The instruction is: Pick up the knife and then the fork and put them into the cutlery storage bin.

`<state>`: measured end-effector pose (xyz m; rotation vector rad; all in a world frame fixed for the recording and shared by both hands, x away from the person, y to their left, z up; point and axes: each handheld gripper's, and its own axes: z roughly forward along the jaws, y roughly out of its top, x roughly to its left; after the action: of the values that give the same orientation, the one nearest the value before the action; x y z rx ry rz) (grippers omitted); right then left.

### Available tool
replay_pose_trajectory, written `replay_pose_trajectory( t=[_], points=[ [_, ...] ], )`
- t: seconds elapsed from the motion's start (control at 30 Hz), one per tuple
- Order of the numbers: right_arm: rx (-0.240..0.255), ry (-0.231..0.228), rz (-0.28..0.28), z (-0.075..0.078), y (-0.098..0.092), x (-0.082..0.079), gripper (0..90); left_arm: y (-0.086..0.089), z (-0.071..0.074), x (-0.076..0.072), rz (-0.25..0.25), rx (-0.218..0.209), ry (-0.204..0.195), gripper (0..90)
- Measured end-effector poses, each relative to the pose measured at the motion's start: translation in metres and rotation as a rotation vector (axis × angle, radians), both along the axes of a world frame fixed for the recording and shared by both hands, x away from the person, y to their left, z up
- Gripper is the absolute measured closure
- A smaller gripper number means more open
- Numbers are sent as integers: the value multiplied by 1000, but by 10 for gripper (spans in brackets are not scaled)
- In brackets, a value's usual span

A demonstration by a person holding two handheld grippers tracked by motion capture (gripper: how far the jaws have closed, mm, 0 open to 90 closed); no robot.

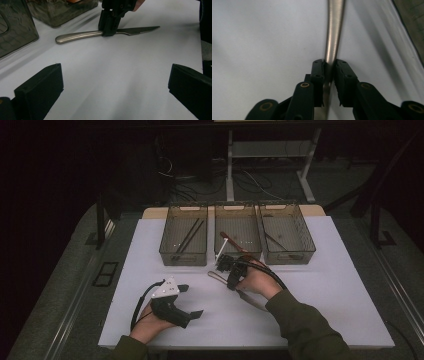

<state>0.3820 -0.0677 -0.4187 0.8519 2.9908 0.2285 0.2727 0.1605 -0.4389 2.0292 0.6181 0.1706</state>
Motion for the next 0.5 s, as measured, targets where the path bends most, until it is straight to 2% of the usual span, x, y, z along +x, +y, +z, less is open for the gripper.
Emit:
replay_pose_trajectory(
  t=[0.13, 0.27, 0.5],
  points=[
    [-50, -6, 10, 1, 7, -1, 779, -1, -1, 0, -1, 0, 1, 0],
    [-63, -13, 36, 0, 9, -1, 773, -1, -1, 0, -3, 1, 3, 0],
    [-72, -16, 39, 1, 10, -2, 793, -1, -1, 0, -5, 3, 2, 0]
  ],
)
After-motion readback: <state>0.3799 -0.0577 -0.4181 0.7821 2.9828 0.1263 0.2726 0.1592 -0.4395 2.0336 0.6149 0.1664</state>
